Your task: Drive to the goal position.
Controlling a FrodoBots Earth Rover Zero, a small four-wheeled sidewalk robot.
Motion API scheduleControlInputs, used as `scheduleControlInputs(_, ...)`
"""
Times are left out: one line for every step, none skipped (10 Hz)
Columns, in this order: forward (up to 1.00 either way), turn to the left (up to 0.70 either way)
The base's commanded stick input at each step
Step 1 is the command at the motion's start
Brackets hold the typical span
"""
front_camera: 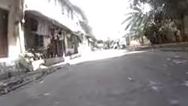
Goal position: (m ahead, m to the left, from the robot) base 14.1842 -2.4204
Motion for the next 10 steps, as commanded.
scheduleControlInputs(0.85,0.0)
scheduleControlInputs(0.85,0.0)
scheduleControlInputs(0.85,0.0)
scheduleControlInputs(0.85,0.0)
scheduleControlInputs(0.85,0.0)
scheduleControlInputs(0.85,0.0)
scheduleControlInputs(0.85,0.0)
scheduleControlInputs(0.85,0.0)
scheduleControlInputs(0.85,0.0)
scheduleControlInputs(0.85,0.0)
